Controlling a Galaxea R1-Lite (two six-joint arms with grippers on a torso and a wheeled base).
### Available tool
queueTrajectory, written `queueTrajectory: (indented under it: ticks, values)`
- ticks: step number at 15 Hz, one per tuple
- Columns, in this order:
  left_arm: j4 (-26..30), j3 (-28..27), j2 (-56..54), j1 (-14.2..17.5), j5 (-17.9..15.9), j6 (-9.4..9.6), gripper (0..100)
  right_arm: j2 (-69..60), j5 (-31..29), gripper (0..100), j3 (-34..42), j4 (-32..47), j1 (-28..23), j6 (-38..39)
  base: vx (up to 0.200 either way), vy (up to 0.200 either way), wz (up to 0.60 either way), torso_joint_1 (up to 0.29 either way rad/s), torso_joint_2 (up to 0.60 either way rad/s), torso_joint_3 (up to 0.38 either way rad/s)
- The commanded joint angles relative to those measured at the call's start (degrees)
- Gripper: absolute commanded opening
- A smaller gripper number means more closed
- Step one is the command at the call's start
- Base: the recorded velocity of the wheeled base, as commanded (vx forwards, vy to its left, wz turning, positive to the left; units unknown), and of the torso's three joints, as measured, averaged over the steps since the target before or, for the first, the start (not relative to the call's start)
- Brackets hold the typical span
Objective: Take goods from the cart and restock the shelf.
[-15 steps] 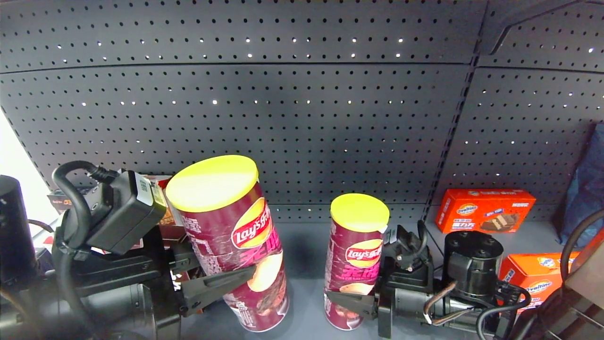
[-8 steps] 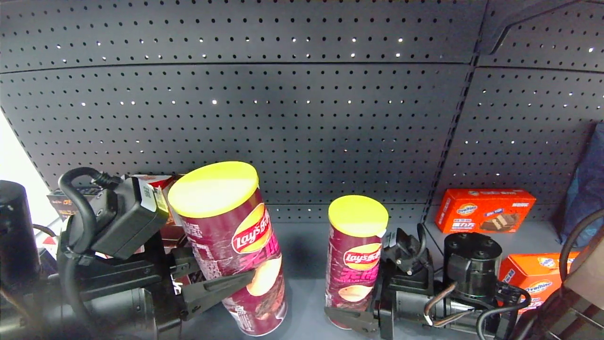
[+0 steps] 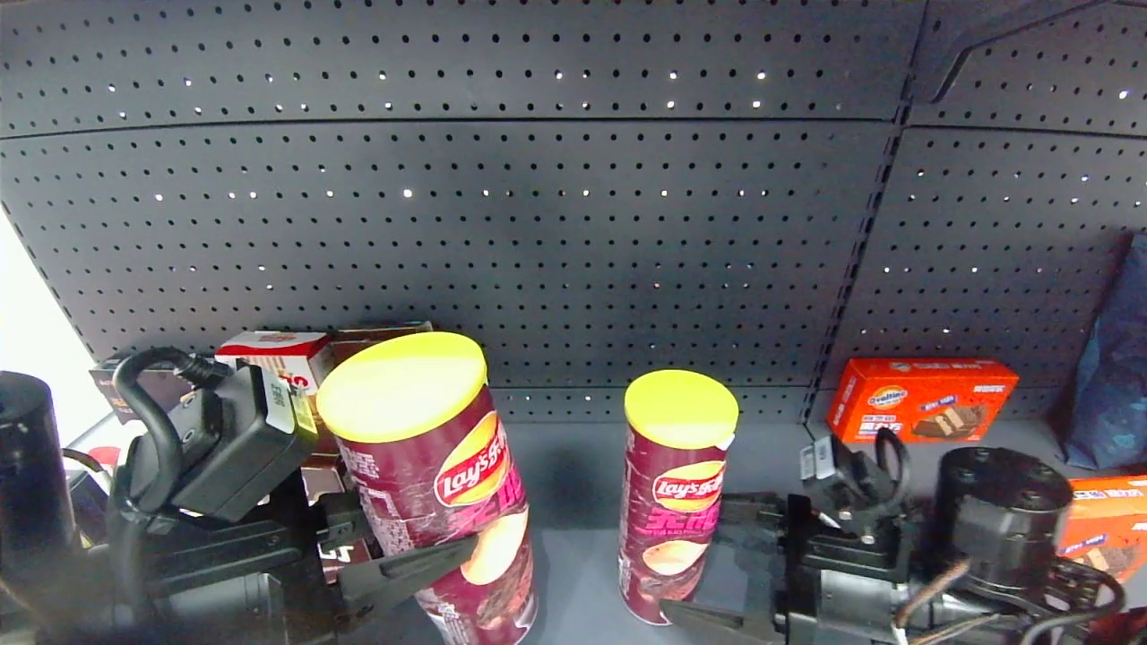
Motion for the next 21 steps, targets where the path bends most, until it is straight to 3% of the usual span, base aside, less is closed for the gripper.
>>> queueTrajectory:
  ticks: [1, 3, 4, 6, 12, 18, 19, 21]
  values:
    - [-0.02, -0.13, -0.03, 0.01, -0.14, -0.01, 0, -17.23, 0.21, 100, 7.23, 0.48, -1.37, -0.54, 0.000, 0.000, 0.00, 0.000, 0.00, 0.000]
    - [-0.02, -0.57, -0.03, 0.01, -0.23, 0.08, 0, -25.05, 0.21, 100, 6.97, 4.26, -4.98, -0.54, 0.000, 0.000, 0.00, 0.000, 0.00, 0.000]
    - [-0.02, -0.48, -0.03, -0.08, -0.31, 0.08, 0, -31.29, -0.32, 100, 6.35, 9.10, -9.99, -0.54, 0.000, 0.000, 0.00, 0.000, 0.00, 0.000]
    - [-0.02, -0.39, -0.03, -0.08, -0.31, 0.08, 0, -38.23, -1.46, 100, 6.79, 13.76, -14.82, -0.54, 0.000, 0.000, 0.00, 0.000, 0.00, 0.000]
    - [-0.02, -0.65, -0.03, 0.18, -0.31, 0.08, 0, -55.72, -7.88, 100, 7.14, 29.05, -21.32, -0.54, 0.000, 0.000, 0.00, 0.000, 0.00, 0.000]
    - [-2.04, -0.39, 0.32, 1.32, -0.40, 0.26, 0, -72.16, -13.68, 100, 15.93, 41.18, -30.99, -0.45, 0.000, 0.000, 0.00, 0.000, 0.00, 0.000]
    - [-3.18, -0.21, 0.67, 1.24, -0.40, 0.34, 0, -81.47, -15.44, 100, 15.93, 52.43, -34.60, -0.45, 0.000, 0.000, 0.00, 0.000, 0.00, 0.000]
    - [-3.18, -0.48, 0.85, 0.97, -0.40, 0.43, 0, -93.95, -15.70, 100, 15.93, 65.96, -36.79, -0.45, 0.000, 0.000, 0.00, 0.000, 0.00, 0.000]
